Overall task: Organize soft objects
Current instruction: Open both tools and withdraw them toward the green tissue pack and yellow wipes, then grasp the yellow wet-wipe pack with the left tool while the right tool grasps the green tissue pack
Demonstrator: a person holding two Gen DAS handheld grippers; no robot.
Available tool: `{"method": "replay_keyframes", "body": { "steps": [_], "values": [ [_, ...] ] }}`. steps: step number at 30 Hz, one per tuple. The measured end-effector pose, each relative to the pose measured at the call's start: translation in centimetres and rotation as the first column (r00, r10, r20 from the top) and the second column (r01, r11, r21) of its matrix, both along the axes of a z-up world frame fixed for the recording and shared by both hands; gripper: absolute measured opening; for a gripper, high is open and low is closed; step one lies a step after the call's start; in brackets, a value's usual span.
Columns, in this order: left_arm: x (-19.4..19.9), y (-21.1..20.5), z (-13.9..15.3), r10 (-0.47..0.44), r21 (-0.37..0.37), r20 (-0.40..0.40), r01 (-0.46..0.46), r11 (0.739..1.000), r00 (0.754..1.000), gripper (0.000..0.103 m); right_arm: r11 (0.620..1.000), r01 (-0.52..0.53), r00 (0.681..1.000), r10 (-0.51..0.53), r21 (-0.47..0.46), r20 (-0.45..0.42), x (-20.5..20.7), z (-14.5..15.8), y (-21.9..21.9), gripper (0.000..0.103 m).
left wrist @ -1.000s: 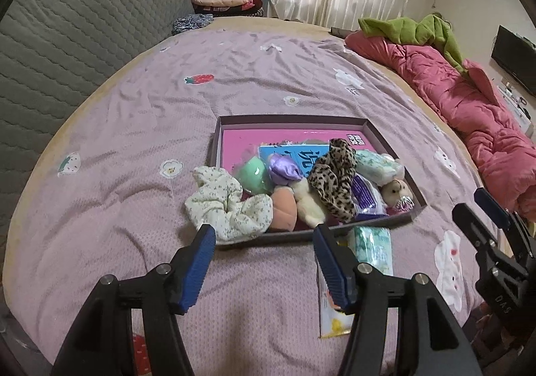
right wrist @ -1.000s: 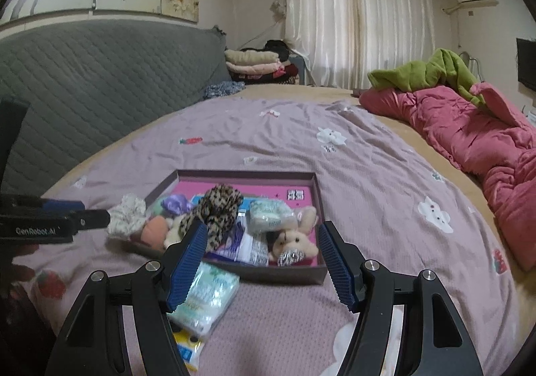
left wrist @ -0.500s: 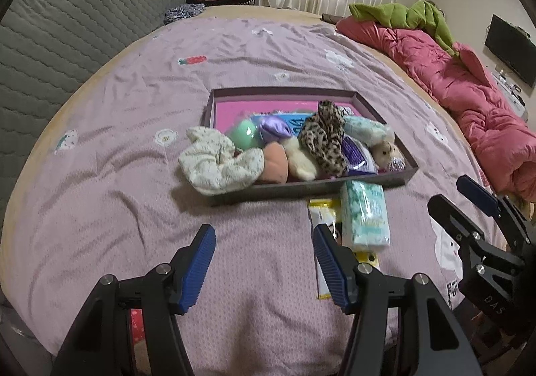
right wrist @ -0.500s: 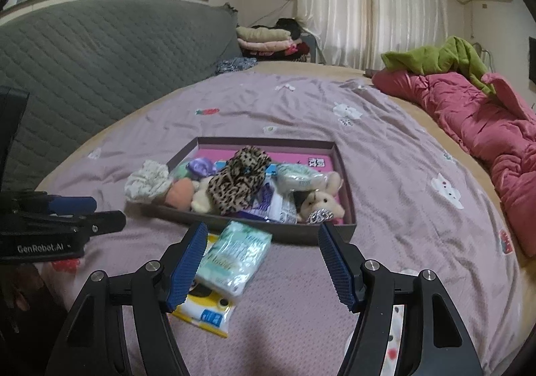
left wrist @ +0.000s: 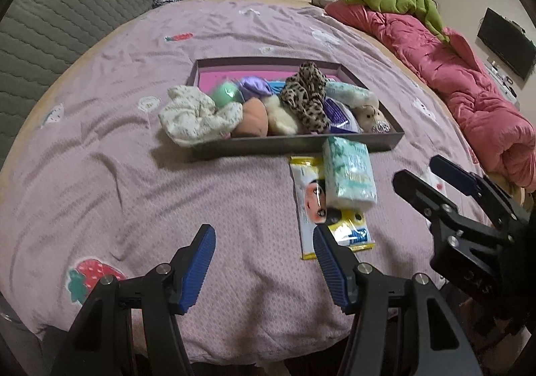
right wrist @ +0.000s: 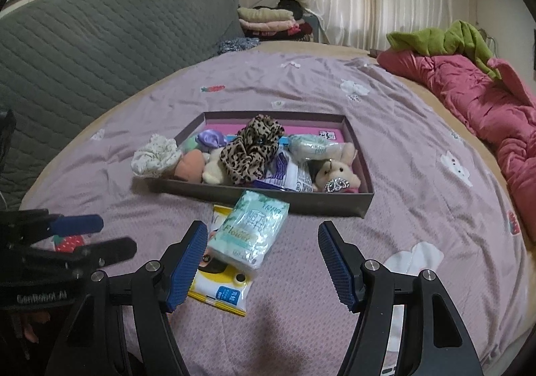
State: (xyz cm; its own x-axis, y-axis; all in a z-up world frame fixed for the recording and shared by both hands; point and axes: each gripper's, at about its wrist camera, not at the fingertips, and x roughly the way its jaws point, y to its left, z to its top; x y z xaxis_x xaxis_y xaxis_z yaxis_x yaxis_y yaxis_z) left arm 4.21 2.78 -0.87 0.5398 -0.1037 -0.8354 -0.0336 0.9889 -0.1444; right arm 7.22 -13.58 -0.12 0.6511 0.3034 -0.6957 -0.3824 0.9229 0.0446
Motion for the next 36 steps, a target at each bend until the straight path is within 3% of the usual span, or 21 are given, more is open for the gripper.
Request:
{"method": "replay_keyframes", "body": {
  "steps": [18,27,36],
  "values": [
    [0.5,1.6,-2.4,0.030,-0.028,-0.049,-0.032,0.999,0.998,0.060,0.997,-0.010,0.997,0.004,-0.076,-0.077,3.7,-4.8,4.0,0.070],
    [0.8,0.8,-3.0,0.008,-0.039,-0.061,-0.010,0.999,0.998,0.060,0.998,0.013,0.995,-0.018,-0.055,-0.096,5.4,-6.1,3.3,0.070],
    [1.9,-0.7,-3.3,-0.017,-0.042,-0.060,0.015,0.999,0.998,0.060,0.995,0.032,0.996,-0.040,-0.093,-0.082,6.2,-6.5,0.8,0.070]
  ]
}}
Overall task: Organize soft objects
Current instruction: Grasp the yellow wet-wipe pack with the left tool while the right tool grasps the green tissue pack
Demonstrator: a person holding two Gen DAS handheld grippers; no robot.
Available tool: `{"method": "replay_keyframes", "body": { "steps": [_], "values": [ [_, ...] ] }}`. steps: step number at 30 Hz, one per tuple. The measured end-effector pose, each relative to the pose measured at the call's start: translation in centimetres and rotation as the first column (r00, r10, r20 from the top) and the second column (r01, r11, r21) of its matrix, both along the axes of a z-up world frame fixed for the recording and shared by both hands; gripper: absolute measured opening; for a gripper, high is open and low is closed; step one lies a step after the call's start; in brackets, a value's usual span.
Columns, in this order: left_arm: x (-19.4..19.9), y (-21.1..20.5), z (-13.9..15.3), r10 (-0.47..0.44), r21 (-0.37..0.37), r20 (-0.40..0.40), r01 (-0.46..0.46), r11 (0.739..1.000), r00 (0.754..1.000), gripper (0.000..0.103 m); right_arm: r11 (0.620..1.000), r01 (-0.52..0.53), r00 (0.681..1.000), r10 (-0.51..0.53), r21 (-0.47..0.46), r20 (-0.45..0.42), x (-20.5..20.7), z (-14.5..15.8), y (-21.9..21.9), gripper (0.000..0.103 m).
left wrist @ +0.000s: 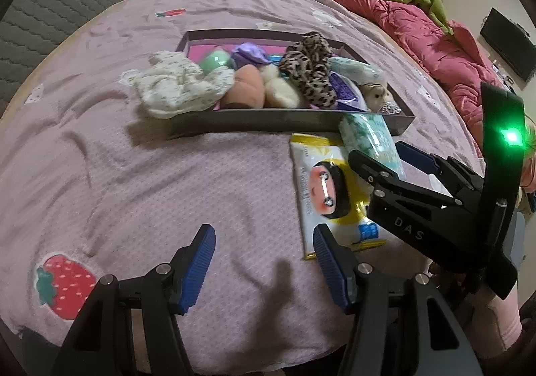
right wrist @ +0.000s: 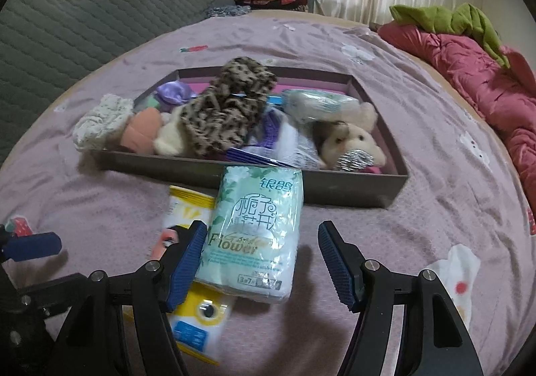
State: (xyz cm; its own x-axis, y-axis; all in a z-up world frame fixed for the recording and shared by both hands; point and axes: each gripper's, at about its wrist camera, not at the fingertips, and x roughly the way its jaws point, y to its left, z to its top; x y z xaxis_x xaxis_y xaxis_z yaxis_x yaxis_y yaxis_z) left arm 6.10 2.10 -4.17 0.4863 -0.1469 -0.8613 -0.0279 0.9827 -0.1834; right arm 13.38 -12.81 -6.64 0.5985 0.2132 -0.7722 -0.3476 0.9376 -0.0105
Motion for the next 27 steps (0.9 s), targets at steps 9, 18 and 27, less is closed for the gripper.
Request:
{"method": "replay_keyframes", "body": {
  "steps": [9,18,27],
  "values": [
    [2.1,-2.8,-0.1,-0.045,-0.012,-0.002,0.045,0.999,0.999,0.060,0.999,0.041,0.999,-0.041,0.002,-0.029,1.1,-0.5,-4.6,0.067],
    [4.8,-4.9,-1.6,-0.067,-0.045,-0.049,0.065,0.997,0.997,0.060,0.997,0.067,0.997,-0.066,0.035,-0.045,1.8,-0.6,-7.0,0.067],
    [6.5,-6.5,-3.3,-0.075,-0.020,-0.088,0.073,0.997,0.993,0.071,0.998,0.046,0.998,-0.044,0.045,-0.055,2.2,-1.2,-6.9,0.067]
  ]
}}
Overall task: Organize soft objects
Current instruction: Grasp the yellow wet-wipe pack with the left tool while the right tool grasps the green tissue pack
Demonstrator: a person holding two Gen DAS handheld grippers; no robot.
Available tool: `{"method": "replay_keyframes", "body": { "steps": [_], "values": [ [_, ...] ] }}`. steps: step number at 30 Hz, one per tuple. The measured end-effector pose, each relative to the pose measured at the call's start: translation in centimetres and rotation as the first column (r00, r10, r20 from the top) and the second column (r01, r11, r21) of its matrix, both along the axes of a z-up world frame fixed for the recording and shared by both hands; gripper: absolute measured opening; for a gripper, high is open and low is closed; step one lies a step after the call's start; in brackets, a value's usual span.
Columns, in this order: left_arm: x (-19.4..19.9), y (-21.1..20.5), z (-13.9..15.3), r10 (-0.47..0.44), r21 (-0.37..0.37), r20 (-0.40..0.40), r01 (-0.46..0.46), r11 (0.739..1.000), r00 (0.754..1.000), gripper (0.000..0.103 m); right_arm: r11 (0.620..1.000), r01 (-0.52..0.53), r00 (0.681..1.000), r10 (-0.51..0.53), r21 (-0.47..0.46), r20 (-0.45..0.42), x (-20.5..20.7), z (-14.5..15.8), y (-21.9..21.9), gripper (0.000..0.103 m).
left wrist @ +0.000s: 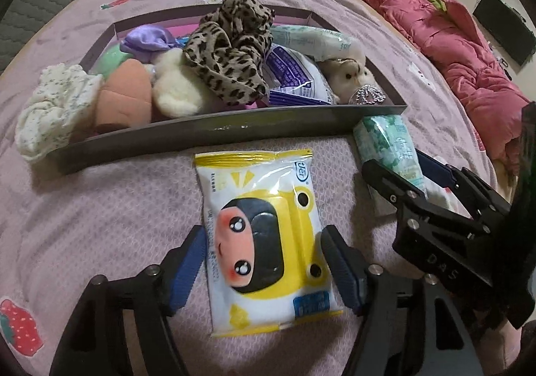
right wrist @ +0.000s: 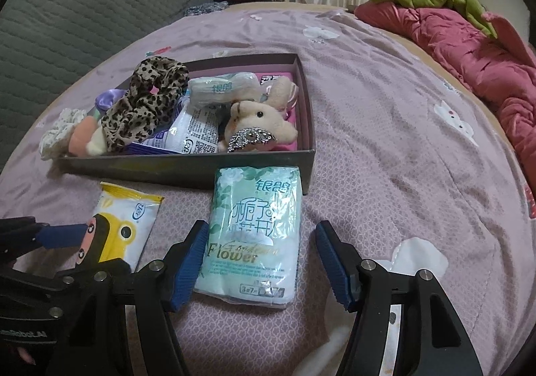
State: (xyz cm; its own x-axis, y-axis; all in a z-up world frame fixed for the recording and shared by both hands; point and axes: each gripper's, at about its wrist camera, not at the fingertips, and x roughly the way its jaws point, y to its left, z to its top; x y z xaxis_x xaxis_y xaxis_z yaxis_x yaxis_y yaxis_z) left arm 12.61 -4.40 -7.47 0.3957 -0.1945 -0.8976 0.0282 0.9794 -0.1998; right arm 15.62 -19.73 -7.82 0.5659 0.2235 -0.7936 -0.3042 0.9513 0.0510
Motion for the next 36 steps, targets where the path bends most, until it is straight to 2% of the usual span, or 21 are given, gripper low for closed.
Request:
{"method": "replay_keyframes", "body": {
  "steps": [10,14,17,20,22,25,36],
  "values": [
    [0.8,-1.5,-1.1,-0.004,0.077,0.007,0.003,0.997,1.000,0.073,1.000,-0.013,1.000,0.013,0.009,-0.010,0.7,-0.6,-0.4,0.065],
    [1.0,-2.0,-1.3,-0.009,0.117,0.012,0.008,0.993,1.000,0.074,1.000,-0.018,1.000,0.018,0.015,-0.011,0.8,-0.6,-0.4,0.059],
    [1.1,-2.2,-1.2,-0.005,0.128,0.017,0.002,0.992,1.000,0.072,1.000,-0.016,1.000,0.016,0.027,-0.011,0.9,-0.5,-0.6,0.052],
    [1.1,-2.6,-0.9,-0.008,0.143,0.034,0.003,0.990,0.999,0.061,0.999,-0.008,1.000,0.008,0.042,-0.013,0.9,-0.5,-0.8,0.050],
    [0.8,-2.3,-0.6,-0.009,0.144,0.046,0.002,0.990,0.999,0.053,0.999,-0.004,1.000,0.004,0.052,-0.014,0.9,-0.4,-1.0,0.050],
    [0.9,-1.9,-0.3,-0.002,0.129,0.044,-0.003,0.992,0.999,0.051,0.998,0.002,1.000,-0.001,0.064,-0.013,0.8,-0.1,-1.2,0.049],
    [-0.7,1.3,1.9,0.053,0.084,0.077,-0.060,0.995,0.996,0.050,0.995,-0.014,0.998,0.009,0.095,0.055,-0.6,2.5,-1.2,0.048]
  ]
}}
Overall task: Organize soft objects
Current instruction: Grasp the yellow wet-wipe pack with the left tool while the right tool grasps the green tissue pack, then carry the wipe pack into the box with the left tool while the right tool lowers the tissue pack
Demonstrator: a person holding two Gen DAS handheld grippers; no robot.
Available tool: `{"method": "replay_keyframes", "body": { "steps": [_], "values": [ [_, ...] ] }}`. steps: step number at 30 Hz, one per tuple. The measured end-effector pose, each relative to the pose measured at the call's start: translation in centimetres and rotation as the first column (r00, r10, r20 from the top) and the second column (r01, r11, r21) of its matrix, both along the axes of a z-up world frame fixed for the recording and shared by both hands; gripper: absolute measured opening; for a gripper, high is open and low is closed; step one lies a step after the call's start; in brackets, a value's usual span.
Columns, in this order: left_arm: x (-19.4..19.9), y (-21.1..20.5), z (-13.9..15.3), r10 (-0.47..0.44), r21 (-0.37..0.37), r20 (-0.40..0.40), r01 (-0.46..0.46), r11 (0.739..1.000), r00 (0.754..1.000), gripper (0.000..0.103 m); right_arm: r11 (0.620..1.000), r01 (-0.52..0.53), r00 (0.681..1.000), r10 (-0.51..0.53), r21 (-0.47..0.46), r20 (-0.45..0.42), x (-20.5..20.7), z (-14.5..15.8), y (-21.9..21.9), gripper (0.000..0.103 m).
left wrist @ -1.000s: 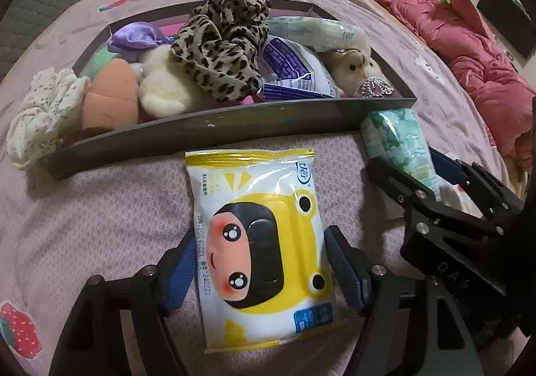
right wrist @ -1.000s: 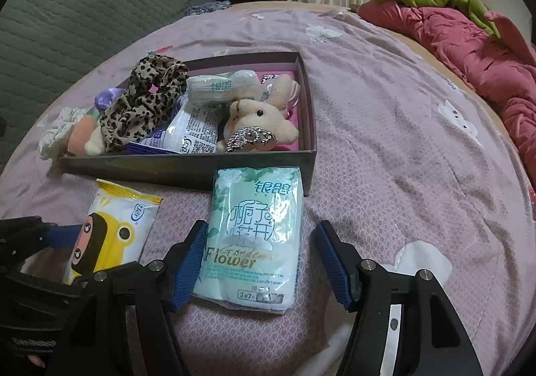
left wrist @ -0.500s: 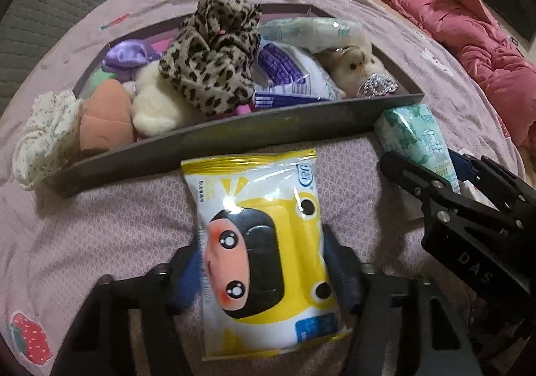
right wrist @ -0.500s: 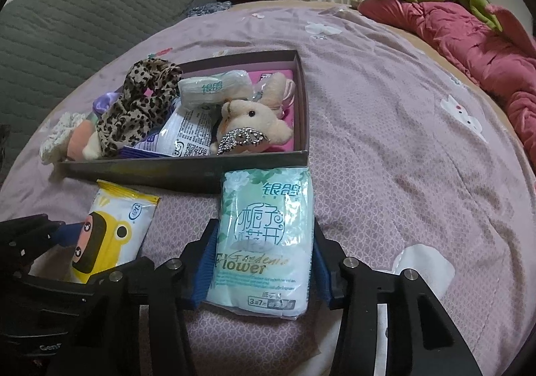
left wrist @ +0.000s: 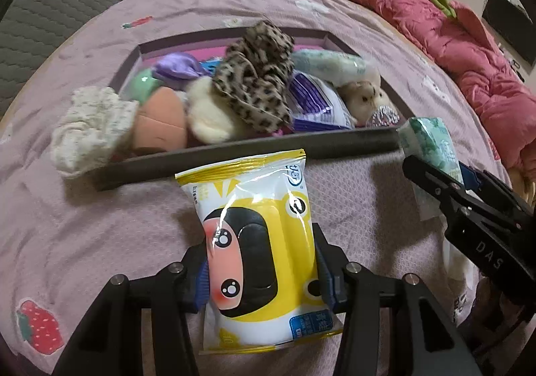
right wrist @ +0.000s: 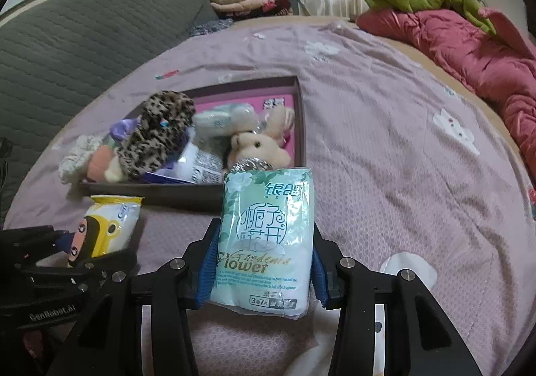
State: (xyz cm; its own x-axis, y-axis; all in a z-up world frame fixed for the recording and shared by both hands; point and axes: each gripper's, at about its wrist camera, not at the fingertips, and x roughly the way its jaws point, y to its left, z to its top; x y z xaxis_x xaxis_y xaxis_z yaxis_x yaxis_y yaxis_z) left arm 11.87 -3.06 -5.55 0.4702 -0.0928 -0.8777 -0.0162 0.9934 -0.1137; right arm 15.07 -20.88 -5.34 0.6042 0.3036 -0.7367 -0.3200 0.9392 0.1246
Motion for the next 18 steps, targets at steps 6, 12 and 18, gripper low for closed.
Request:
{"method": "replay_keyframes", "body": {
  "steps": [6,12,18],
  "values": [
    [-0.9,1.2,1.6,0.034,-0.006,0.034,-0.034,0.999,0.999,0.050,1.000,-0.012,0.999,0.012,0.018,0.037,-0.9,1.3,0.2,0.048],
    [-0.7,2.4,3.9,0.070,-0.013,0.087,-0.069,0.998,0.994,0.050,0.999,-0.013,0.995,0.008,0.043,0.095,-1.6,2.9,0.1,0.048],
    [0.0,3.9,5.9,0.111,-0.020,0.132,-0.109,0.994,0.985,0.050,0.998,-0.008,0.986,-0.003,0.066,0.169,-1.9,4.6,0.3,0.048]
  ]
}}
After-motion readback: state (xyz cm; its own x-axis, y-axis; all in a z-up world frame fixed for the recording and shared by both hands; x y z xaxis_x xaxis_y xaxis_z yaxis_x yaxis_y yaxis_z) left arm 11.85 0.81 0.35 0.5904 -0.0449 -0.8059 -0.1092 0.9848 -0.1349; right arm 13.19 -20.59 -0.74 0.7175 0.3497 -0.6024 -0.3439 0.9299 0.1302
